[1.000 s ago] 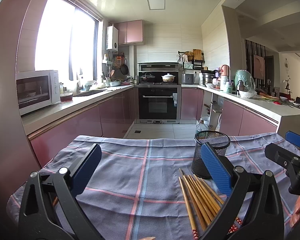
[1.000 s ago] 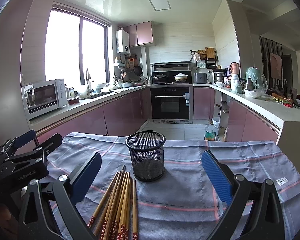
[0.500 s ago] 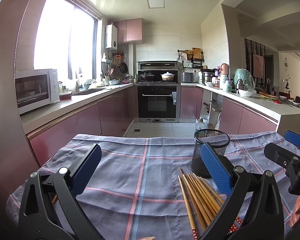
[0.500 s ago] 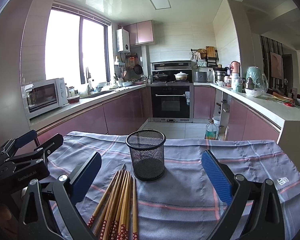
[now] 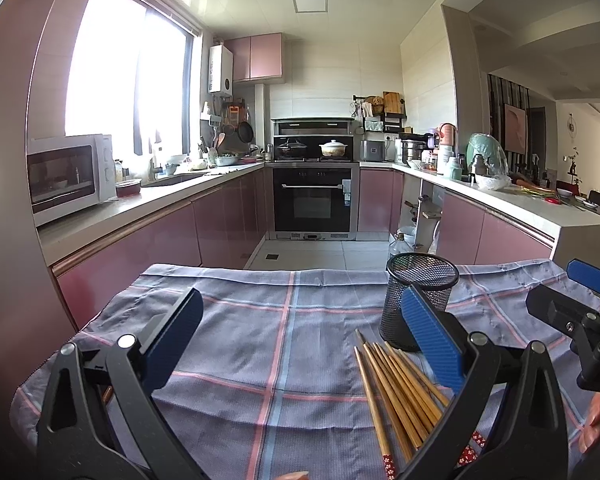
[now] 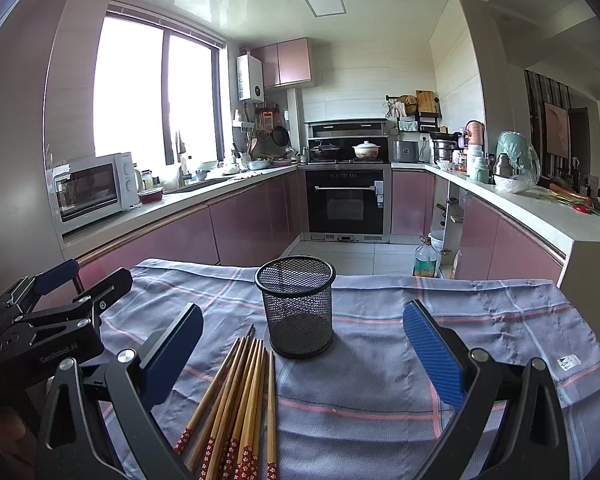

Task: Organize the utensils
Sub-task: 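Lower the right gripper onto the chopstick pile and grasp one chopstick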

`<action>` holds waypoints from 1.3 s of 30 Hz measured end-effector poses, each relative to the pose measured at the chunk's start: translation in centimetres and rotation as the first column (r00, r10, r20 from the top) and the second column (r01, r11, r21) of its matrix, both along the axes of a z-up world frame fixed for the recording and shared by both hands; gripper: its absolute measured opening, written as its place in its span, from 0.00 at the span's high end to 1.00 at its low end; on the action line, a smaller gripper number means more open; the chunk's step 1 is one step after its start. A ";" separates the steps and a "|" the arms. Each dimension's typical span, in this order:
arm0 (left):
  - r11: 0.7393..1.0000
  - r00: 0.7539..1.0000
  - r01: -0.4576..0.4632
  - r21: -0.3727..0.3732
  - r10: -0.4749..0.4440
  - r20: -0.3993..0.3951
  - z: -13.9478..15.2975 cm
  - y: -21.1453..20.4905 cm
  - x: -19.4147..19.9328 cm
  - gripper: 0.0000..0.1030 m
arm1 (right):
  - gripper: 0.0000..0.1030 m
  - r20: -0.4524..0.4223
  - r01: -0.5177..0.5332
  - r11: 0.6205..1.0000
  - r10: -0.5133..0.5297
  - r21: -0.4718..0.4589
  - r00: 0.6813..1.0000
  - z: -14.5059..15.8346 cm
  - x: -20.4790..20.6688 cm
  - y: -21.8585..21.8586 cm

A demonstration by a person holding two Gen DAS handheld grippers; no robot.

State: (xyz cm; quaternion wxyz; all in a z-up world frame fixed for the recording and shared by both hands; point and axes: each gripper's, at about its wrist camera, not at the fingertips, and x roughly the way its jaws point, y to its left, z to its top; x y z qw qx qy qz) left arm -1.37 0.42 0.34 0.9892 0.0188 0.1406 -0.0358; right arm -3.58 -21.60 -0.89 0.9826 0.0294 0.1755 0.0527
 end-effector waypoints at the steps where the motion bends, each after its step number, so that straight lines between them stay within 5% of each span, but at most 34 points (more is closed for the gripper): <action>1: 1.000 1.000 -0.001 0.000 0.001 0.001 0.0 0.0 0.0 0.05 | 0.06 0.002 0.000 1.000 0.000 0.001 1.000 0.0 0.0 0.0; 13: 0.998 0.993 0.064 -0.011 -0.064 -0.098 -1.5 0.2 1.4 0.05 | 0.09 -0.089 -0.078 0.997 0.078 0.009 0.993 -0.9 1.2 0.2; 16: 0.997 0.986 0.072 0.025 -0.068 -0.154 -2.5 -0.2 2.4 0.05 | 0.28 -0.194 -0.131 0.991 0.125 -0.020 0.973 -2.1 2.6 0.8; 18: 0.995 0.978 0.096 0.030 -0.089 -0.187 -3.2 -0.5 2.9 0.05 | 0.52 -0.288 -0.181 0.983 0.170 -0.012 0.943 -3.5 3.9 1.3; 23: 0.989 0.960 0.140 0.048 -0.123 -0.251 -4.9 -1.0 3.9 0.09 | 0.80 -0.454 -0.235 0.972 0.219 0.020 0.864 -6.8 6.8 1.8; 32: 0.983 0.935 0.181 0.037 -0.161 -0.315 -6.8 -1.6 4.9 0.19 | 0.83 -0.583 -0.293 0.956 0.233 -0.010 0.779 -9.8 10.1 3.5; 39: 0.978 0.918 0.207 0.012 -0.190 -0.348 -7.3 -1.7 5.5 0.23 | 0.84 -0.619 -0.342 0.938 0.231 -0.064 0.750 -10.0 12.1 5.0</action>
